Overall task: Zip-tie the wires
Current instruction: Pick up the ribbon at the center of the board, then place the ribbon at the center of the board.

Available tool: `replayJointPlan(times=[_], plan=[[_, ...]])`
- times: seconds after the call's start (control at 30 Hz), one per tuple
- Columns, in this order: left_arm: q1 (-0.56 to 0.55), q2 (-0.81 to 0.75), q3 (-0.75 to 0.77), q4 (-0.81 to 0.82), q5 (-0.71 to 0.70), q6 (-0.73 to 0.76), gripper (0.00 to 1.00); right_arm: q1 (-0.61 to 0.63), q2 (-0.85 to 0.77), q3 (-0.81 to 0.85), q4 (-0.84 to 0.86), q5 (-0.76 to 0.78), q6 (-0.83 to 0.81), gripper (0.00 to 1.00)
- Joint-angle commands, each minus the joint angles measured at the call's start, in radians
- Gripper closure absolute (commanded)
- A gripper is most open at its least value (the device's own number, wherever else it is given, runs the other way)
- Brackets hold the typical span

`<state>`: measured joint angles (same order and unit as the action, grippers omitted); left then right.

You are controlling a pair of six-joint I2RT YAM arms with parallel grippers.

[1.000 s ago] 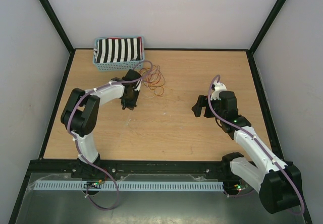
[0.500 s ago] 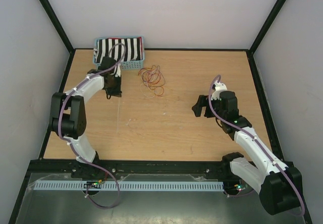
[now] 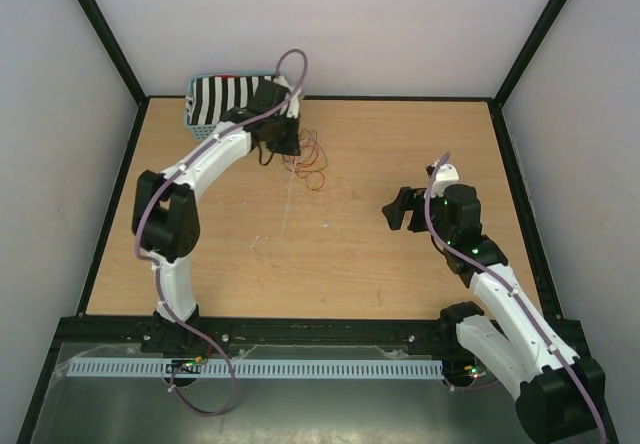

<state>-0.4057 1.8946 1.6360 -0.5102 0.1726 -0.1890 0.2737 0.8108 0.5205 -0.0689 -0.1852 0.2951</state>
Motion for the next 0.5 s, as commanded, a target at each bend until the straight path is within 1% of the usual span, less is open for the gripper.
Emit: replayJointPlan(times=[0.0,0.2,0.37,0.47], plan=[[-0.064,0.126,0.171,-0.008,0.037,-0.067,1.00,0.004,-0.067,0.023,-0.013,-0.002,0.035,0.05],[-0.119,0.289,0.393,-0.007,0.030,-0.119,1.00,0.003,-0.131,0.024,-0.015,0.026,0.048,0.05],[-0.133,0.440,0.575,-0.006,0.039,-0.176,1.00,0.003,-0.153,0.021,-0.017,0.058,0.055,0.05],[-0.138,0.534,0.724,-0.005,0.044,-0.207,1.00,0.003,-0.154,0.019,-0.016,0.086,0.055,0.05]])
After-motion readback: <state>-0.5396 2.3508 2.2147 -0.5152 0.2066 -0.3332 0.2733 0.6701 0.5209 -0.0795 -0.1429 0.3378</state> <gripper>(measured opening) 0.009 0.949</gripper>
